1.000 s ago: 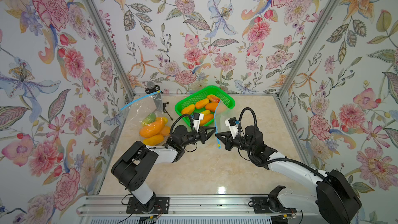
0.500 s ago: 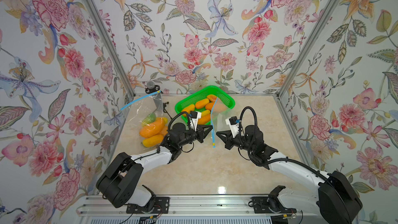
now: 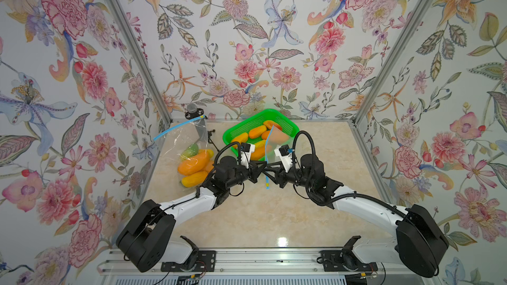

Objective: Place the mango in a zip-top bag and seal the zipper
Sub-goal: Open the zipper of the food storage bag.

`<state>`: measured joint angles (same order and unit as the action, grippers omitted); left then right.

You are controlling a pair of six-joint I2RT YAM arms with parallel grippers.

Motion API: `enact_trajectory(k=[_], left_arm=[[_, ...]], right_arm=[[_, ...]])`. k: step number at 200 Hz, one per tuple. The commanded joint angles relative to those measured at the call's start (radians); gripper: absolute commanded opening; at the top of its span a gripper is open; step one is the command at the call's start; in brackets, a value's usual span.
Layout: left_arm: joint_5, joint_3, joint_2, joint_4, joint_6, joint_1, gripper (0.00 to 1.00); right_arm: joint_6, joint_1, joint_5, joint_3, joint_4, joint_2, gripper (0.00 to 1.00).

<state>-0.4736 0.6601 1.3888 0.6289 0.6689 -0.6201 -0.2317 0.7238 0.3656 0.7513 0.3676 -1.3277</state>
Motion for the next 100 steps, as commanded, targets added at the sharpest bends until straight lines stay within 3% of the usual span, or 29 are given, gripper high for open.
enact_trajectory(k=[1, 15, 49, 100], left_arm=[[0.009, 0.022, -0.031, 0.012, -0.008, 0.010, 0.00], [0.003, 0.021, -0.032, 0.022, -0.001, 0.009, 0.00], [-0.012, 0.017, -0.021, 0.054, 0.021, 0.010, 0.00], [-0.017, 0.008, -0.028, 0.062, 0.026, 0.010, 0.00]], right_arm=[[0.032, -0.006, -0.048, 0.015, -0.028, 0.012, 0.40], [0.037, -0.006, -0.070, 0.010, -0.034, 0.019, 0.45], [0.047, 0.005, -0.102, 0.023, -0.031, -0.007, 0.42], [0.082, 0.008, -0.170, 0.077, -0.077, -0.059, 0.21]])
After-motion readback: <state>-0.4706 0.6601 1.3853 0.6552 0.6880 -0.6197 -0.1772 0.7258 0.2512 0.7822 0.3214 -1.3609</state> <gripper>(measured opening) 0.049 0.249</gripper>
